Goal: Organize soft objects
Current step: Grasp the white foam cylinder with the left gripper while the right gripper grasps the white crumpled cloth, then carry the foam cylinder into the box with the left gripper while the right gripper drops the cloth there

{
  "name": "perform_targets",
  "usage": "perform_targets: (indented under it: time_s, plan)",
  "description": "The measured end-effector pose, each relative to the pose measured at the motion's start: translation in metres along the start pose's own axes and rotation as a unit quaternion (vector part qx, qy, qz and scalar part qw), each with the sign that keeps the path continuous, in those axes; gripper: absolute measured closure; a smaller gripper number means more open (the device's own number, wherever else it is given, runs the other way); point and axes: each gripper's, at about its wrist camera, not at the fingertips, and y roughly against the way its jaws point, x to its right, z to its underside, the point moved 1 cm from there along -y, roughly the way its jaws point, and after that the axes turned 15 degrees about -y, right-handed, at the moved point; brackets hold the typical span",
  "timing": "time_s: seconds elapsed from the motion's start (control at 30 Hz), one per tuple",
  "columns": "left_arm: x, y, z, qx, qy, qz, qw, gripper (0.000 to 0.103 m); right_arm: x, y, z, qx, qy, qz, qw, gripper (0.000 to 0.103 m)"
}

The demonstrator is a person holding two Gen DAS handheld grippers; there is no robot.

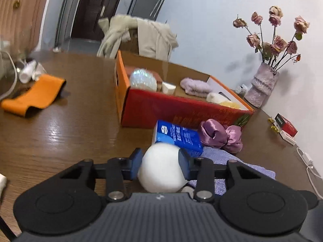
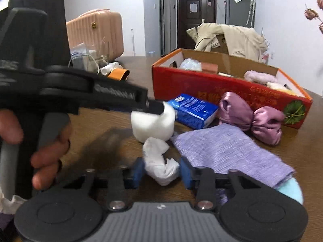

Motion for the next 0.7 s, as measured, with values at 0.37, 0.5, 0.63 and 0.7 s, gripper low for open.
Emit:
perform_targets:
  time_s: [0.37, 0.5, 0.63, 0.7]
  plan:
    - [0.009, 0.007, 0.013, -0.001, -0.016, -0.022, 0.9996, 0.045, 0.005, 0.039, 0.010, 0.025, 0.023, -0.035, 0.999, 0.086]
    - [0.018, 0.011, 0.015, -0.001, -0.026, -0.028, 0.9993, 0.032, 0.026, 0.075, 0.009, 0.051, 0.001, -0.050, 0.997, 0.086]
    - [0.030, 0.004, 0.016, -0.018, -0.041, -0.031, 0.9985, 0.026, 0.049, 0.098, 0.002, 0.081, -0.026, -0.049, 0.995, 0.086]
    - [0.034, -0.002, 0.016, -0.026, -0.044, -0.039, 0.9979, 0.029, 0.061, 0.103, -0.002, 0.088, -0.033, -0.048, 0.994, 0.086]
